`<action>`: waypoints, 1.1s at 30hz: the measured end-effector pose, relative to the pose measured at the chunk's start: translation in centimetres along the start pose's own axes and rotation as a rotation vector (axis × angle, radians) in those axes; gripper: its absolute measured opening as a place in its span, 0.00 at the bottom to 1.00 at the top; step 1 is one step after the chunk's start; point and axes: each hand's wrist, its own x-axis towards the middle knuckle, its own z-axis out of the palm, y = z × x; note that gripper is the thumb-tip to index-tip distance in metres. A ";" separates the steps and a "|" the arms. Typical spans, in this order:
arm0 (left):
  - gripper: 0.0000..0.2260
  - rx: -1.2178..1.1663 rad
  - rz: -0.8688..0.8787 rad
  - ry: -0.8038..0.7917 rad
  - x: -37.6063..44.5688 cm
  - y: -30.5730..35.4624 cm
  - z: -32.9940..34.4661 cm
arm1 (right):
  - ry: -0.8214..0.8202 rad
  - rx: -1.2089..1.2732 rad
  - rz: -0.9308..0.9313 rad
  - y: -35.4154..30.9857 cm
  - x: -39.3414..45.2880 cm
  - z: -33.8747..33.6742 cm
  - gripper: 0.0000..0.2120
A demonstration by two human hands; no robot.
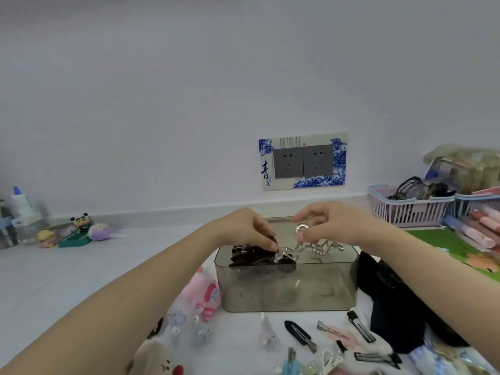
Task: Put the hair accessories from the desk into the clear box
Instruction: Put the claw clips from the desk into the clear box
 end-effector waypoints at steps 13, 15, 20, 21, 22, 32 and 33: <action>0.15 0.293 0.083 -0.011 -1.5 -0.1 -0.3 | -0.182 -0.037 0.036 1.0 1.8 2.1 0.16; 0.16 0.291 0.068 -0.019 -1.8 0.0 -0.6 | -0.180 -0.023 0.032 1.0 1.7 2.1 0.16; 0.20 0.366 0.057 -0.070 -1.7 -0.2 0.2 | -0.192 -0.002 0.046 1.3 1.8 2.2 0.16; 0.20 0.365 0.056 -0.065 -1.7 -0.3 0.4 | -0.202 0.005 0.052 1.4 2.0 2.3 0.17; 0.21 0.363 0.057 -0.059 -1.6 -0.4 0.5 | -0.214 0.018 0.059 1.5 2.1 2.4 0.17; 0.11 0.241 0.098 0.017 -1.6 -1.4 0.9 | -0.333 0.090 0.134 1.6 4.1 3.5 0.12; 0.10 0.227 0.098 0.010 -1.6 -1.6 0.8 | -0.343 0.093 0.145 1.5 4.3 3.8 0.12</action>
